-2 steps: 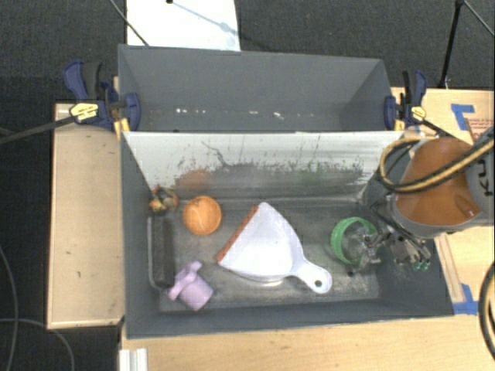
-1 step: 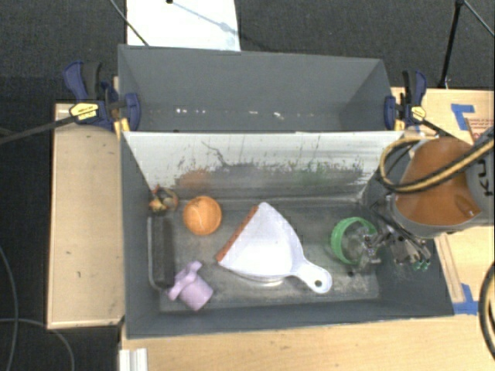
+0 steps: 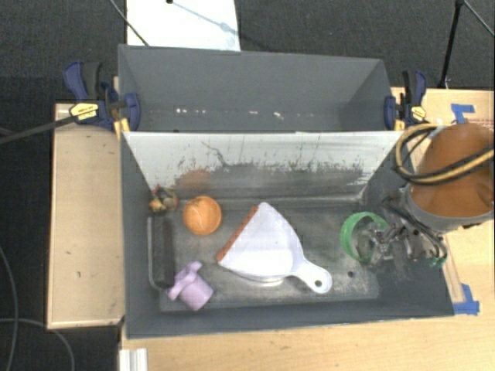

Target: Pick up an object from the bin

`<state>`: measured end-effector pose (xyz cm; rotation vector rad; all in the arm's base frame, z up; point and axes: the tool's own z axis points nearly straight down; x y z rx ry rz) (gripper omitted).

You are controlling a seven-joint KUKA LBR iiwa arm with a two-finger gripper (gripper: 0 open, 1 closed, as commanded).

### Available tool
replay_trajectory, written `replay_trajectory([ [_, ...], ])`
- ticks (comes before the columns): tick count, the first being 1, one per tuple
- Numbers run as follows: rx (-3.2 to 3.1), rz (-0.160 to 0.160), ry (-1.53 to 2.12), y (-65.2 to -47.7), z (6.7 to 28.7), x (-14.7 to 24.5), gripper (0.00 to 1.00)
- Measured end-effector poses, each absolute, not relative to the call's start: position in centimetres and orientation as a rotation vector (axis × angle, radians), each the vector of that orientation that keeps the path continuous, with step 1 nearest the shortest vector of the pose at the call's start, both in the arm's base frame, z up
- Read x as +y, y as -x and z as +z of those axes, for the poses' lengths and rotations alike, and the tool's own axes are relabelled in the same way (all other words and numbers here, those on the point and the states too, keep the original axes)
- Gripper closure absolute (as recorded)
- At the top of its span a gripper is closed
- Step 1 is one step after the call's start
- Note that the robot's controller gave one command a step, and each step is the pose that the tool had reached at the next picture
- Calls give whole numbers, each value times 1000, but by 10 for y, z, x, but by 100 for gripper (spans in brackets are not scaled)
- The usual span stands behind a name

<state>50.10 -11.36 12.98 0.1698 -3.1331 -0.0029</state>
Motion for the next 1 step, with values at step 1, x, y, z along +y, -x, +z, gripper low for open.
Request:
replay_trajectory([
  [1,-3145,3,-185,-502,137,-111,100],
])
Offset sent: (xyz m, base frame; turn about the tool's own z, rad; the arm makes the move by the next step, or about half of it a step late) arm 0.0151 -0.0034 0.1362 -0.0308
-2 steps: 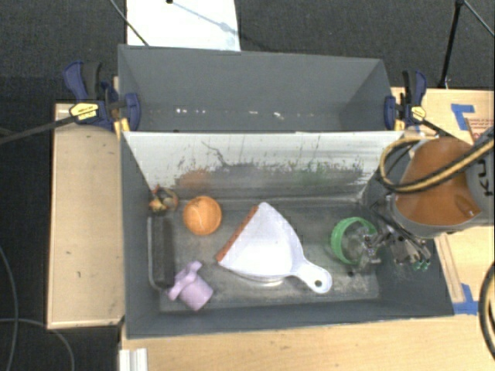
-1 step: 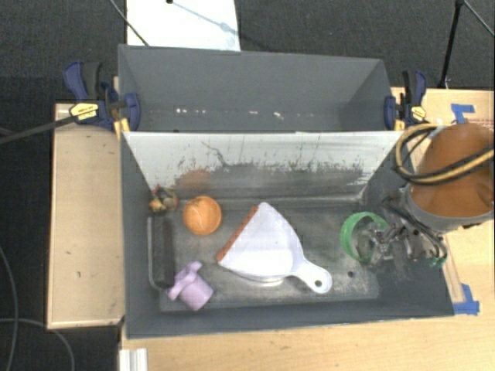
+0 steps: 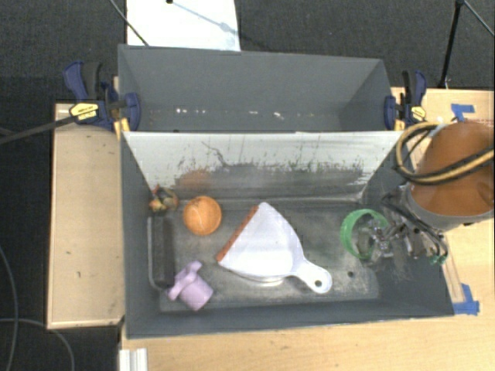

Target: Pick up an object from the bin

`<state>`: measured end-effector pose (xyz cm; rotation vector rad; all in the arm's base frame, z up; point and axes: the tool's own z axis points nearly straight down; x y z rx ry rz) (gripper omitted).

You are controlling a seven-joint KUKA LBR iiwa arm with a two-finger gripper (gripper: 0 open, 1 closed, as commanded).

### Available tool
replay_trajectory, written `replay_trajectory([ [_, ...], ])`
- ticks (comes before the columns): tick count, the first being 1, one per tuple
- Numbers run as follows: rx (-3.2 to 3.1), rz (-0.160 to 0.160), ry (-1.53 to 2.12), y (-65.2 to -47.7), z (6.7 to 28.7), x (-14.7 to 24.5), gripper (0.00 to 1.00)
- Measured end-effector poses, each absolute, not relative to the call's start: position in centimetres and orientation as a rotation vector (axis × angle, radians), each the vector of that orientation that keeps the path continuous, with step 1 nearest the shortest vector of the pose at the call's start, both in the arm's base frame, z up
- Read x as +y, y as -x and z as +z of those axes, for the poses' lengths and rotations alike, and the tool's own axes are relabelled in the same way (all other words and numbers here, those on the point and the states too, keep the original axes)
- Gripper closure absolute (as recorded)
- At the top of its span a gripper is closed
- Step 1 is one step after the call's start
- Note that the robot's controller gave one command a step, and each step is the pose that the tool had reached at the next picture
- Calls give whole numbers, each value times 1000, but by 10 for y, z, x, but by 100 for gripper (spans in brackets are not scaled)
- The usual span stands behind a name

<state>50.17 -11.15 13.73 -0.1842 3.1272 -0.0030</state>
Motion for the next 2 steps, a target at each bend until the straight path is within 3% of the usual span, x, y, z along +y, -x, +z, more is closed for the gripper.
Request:
replay_trajectory([
  [1,3141,3,196,-505,175,-113,100],
  [2,3123,-4,228,-520,205,-105,100],
])
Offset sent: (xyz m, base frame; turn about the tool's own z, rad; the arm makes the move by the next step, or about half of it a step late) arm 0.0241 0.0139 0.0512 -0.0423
